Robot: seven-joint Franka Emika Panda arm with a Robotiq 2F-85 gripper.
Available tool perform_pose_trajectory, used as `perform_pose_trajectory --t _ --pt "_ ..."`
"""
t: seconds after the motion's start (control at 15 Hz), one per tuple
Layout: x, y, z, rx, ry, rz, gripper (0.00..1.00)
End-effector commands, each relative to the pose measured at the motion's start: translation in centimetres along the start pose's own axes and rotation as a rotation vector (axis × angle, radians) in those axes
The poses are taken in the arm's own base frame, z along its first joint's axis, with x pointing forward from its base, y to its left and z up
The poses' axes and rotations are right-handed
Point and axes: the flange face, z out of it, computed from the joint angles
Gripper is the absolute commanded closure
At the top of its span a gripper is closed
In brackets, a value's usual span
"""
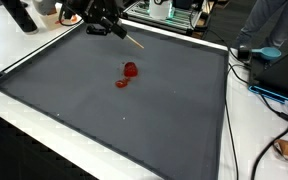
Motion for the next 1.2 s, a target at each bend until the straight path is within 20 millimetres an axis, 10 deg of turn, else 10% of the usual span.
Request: perform_pose_trajectory --t 0.0,1.13 --pt "-0.7 2.0 0.9 0.053 0.038 0.003 0.97" --pt "-2.3 6.8 4.5 0.131 0.09 0.098 0.97"
